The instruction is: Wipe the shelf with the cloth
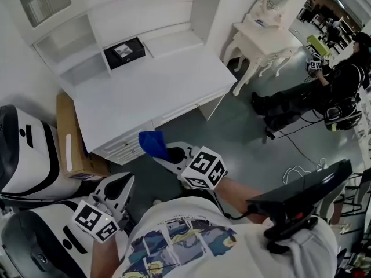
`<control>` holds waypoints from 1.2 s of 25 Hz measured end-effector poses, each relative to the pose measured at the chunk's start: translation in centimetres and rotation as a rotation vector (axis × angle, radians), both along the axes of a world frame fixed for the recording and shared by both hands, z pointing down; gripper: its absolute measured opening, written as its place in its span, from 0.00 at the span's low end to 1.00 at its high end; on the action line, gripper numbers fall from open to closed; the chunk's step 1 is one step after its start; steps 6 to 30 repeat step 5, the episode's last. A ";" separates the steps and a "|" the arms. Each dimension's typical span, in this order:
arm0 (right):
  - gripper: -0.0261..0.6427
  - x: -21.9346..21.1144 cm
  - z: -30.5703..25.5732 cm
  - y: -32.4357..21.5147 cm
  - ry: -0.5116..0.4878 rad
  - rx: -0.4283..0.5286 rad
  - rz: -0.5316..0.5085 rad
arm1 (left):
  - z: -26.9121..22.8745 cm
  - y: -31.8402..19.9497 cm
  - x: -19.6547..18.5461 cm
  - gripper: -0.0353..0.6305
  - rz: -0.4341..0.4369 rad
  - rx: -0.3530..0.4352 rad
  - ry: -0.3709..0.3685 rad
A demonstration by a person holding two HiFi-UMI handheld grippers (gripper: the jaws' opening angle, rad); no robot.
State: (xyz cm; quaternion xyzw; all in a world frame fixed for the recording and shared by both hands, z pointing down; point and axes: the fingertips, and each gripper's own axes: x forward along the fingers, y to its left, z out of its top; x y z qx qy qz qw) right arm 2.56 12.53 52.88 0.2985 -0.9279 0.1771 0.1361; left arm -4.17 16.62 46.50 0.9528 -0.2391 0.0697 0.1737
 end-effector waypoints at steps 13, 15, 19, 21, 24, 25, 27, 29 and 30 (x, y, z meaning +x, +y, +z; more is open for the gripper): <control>0.14 -3.0 0.3 0.9 0.004 0.010 -0.005 | 0.6 1.1 -2.6 0.06 0.003 0.008 -0.001; 0.14 -3.0 0.3 0.9 0.004 0.010 -0.005 | 0.6 1.1 -2.6 0.06 0.003 0.008 -0.001; 0.14 -3.0 0.3 0.9 0.004 0.010 -0.005 | 0.6 1.1 -2.6 0.06 0.003 0.008 -0.001; 0.14 -3.0 0.3 0.9 0.004 0.010 -0.005 | 0.6 1.1 -2.6 0.06 0.003 0.008 -0.001; 0.14 -3.0 0.3 0.9 0.004 0.010 -0.005 | 0.6 1.1 -2.6 0.06 0.003 0.008 -0.001; 0.14 -3.0 0.3 0.9 0.004 0.010 -0.005 | 0.6 1.1 -2.6 0.06 0.003 0.008 -0.001; 0.14 -3.0 0.3 0.9 0.004 0.010 -0.005 | 0.6 1.1 -2.6 0.06 0.003 0.008 -0.001; 0.14 -3.0 0.3 0.9 0.004 0.010 -0.005 | 0.6 1.1 -2.6 0.06 0.003 0.008 -0.001; 0.14 -3.0 0.3 0.9 0.004 0.010 -0.005 | 0.6 1.1 -2.6 0.06 0.003 0.008 -0.001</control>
